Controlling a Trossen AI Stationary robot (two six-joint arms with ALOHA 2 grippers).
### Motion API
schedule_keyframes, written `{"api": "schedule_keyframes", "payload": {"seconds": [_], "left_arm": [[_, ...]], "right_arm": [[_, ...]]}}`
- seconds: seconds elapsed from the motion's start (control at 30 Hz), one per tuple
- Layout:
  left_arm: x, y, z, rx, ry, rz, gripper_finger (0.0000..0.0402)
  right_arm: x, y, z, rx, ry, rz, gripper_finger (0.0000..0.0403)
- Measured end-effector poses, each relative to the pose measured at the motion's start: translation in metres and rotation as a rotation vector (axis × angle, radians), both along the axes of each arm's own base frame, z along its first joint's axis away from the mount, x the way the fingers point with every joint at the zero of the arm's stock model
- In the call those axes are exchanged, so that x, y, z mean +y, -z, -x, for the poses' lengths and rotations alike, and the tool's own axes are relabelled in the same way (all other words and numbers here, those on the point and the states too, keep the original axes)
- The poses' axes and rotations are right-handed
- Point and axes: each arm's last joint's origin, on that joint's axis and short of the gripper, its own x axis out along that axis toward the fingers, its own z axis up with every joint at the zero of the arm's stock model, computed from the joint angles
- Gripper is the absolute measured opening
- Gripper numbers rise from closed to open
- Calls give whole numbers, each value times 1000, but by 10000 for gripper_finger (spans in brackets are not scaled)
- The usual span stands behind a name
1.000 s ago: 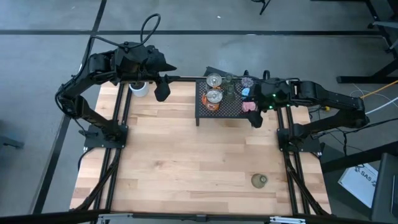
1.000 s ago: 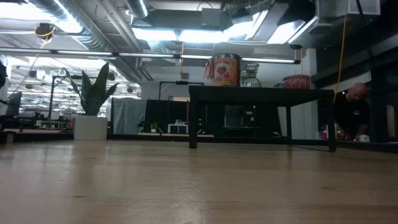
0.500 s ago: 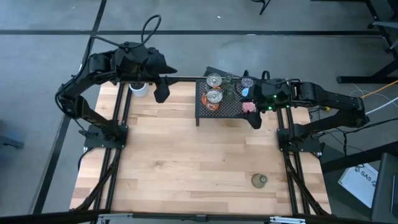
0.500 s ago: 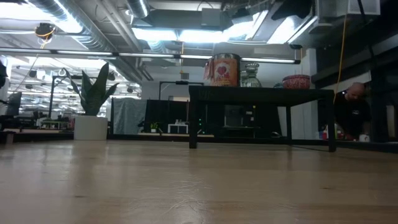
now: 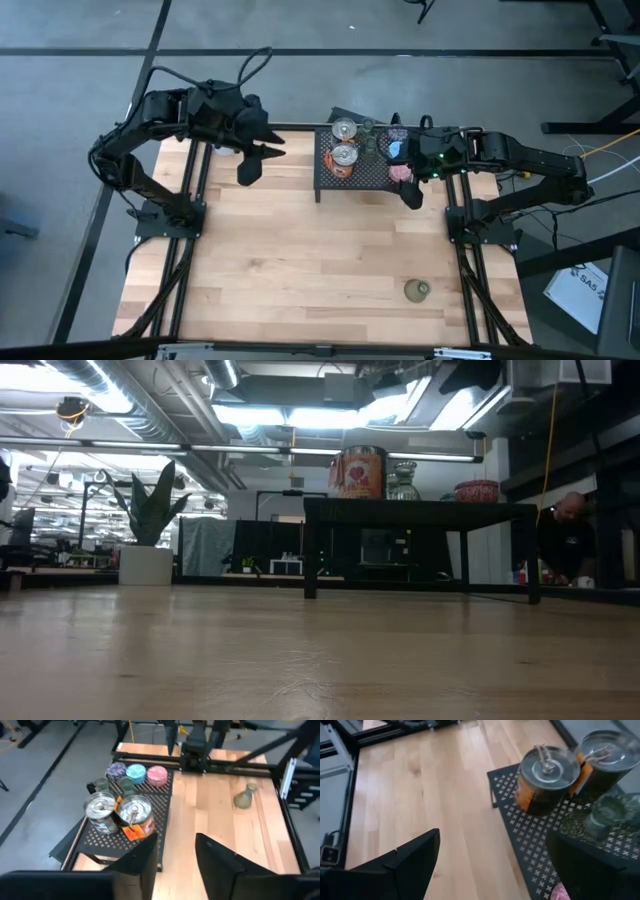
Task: Pick & Place candle stick holders
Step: Put the green vase candle holder on the shelf aligned with the other green vase candle holders
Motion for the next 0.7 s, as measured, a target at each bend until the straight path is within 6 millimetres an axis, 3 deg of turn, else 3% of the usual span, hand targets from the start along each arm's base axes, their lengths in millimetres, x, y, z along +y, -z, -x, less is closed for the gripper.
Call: {"api": "schedule_keyframes", "payload": {"seconds": [0.37,0.57,0.7], "left_arm": [[-7,4,2,48,84,30,7],[-7,4,2,48,83,29,2],[-6,4,2,49,81,28,2]], "right_arm": [[18,2,3,30,-233,-88,352],[40,8,11,115,-443,-45,346],[47,13,18,196,-477,-26,345]]}}
